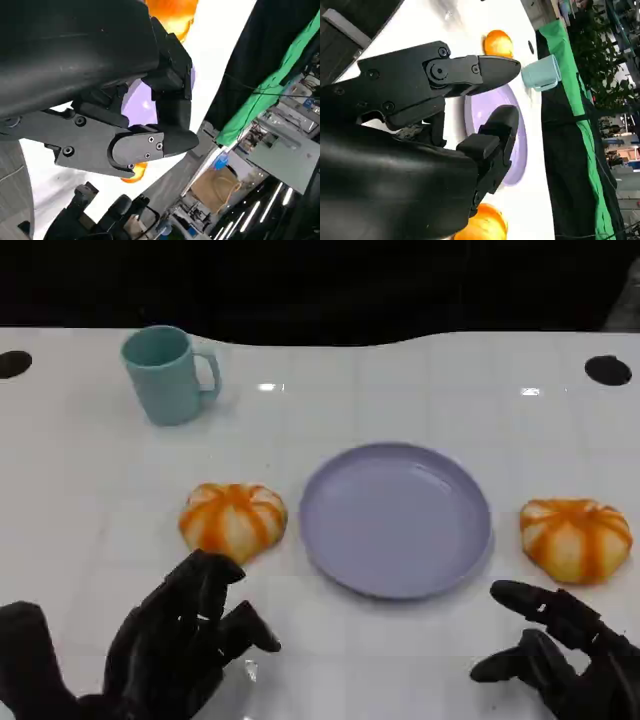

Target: Grasp the bread from the table and place it into the plate.

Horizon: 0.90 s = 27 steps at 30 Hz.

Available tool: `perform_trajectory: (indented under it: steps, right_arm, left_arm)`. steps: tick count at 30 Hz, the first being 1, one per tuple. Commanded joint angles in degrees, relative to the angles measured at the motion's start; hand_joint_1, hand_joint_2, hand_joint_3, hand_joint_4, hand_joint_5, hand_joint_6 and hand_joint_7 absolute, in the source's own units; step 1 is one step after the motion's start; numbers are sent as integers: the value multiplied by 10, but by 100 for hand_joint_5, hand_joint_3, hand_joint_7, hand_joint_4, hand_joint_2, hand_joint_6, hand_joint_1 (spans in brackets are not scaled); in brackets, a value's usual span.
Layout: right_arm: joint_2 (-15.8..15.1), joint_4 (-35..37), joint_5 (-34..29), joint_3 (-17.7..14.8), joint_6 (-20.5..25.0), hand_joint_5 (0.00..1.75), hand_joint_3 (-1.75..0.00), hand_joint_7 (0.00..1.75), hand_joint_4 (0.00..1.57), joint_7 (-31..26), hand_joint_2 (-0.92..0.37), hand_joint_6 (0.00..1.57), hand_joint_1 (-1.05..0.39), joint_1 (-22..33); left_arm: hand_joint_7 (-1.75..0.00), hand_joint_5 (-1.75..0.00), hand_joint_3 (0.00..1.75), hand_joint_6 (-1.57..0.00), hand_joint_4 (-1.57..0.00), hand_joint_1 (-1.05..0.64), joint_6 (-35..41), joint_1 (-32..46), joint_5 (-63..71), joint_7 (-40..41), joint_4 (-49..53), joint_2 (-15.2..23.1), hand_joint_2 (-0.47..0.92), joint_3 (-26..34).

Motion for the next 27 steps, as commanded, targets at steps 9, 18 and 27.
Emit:
perform_trajectory:
  steps: [9,18,27]
  right_arm:
    - [-9,-2,7,-7,5,113,-28,57,74,0,-92,86,-76,-2]
    - [-8,-1,5,-7,2,113,-26,58,75,0,-92,86,-76,-1]
    - [-8,1,7,-5,2,113,-27,58,74,4,-92,85,-75,-3]
  left_arm:
    - [-168,-175,43,-57,-72,-52,-5,-3,-4,-4,5,3,92,5]
    - [-169,-175,43,-57,-72,-52,-3,-3,-7,-6,4,3,92,7]
    - [-159,-175,44,-56,-70,-55,-8,-8,-5,-21,8,13,92,6]
